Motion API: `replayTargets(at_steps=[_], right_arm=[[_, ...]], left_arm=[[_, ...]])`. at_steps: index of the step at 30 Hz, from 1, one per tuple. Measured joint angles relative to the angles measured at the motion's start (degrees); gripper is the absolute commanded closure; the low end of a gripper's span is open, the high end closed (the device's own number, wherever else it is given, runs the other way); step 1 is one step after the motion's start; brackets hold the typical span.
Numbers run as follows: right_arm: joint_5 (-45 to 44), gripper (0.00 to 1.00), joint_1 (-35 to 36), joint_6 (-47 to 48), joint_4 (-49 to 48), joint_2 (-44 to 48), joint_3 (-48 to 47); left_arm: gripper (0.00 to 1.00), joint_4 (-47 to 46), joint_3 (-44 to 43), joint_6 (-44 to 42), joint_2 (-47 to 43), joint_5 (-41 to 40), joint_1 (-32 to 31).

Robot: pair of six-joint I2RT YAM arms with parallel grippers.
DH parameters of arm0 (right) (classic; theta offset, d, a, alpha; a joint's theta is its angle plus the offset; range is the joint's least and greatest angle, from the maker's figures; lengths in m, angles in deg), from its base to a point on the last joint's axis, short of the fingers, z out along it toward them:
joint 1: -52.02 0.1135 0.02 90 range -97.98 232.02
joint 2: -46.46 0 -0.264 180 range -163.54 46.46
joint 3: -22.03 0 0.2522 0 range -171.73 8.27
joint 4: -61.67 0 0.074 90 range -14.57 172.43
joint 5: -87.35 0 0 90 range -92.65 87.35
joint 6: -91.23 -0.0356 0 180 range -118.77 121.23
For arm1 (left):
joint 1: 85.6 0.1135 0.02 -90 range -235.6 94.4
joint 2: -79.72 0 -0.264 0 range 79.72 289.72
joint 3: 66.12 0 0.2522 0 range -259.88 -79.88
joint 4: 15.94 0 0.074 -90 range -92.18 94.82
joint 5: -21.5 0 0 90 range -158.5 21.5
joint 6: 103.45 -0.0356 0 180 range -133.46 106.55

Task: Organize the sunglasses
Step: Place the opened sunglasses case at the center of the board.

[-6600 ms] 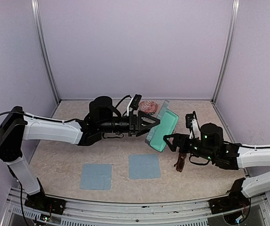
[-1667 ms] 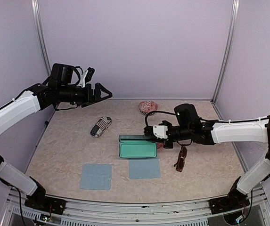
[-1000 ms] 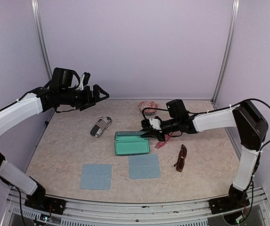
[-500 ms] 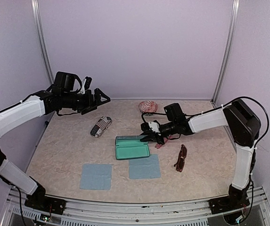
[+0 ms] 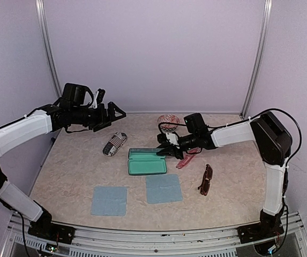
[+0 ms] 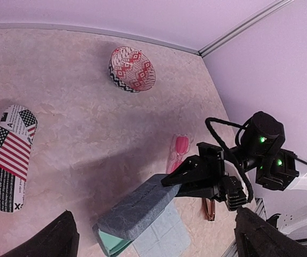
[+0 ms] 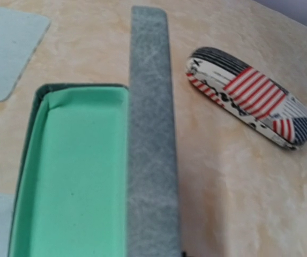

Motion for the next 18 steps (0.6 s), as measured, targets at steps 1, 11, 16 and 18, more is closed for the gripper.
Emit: replayTargets(at_steps=[1,11,16,18], right_arm=[[-0.37,1.0,-0.11,-0.02,0.33,0.0,-0.22],[-2.86,1.0,-0.96,-1.57,2.38,-1.01,-3.26],[-4.48,1.0,-1.11,-2.8,2.49,-4.0,-5.9],[-5.05,1.0,-1.14,-3.06,2.47,-4.96,-6.4]], left_arm=[[0.01,-0.09,0.02,0.0,0.0,0.09,0.07],[0.01,-0.96,0.74,0.02,0.13,0.98,0.59],[0.01,-1.31,0.76,0.13,0.57,1.14,0.59],[0.01,-1.53,0.79,0.15,0.59,1.16,0.61]])
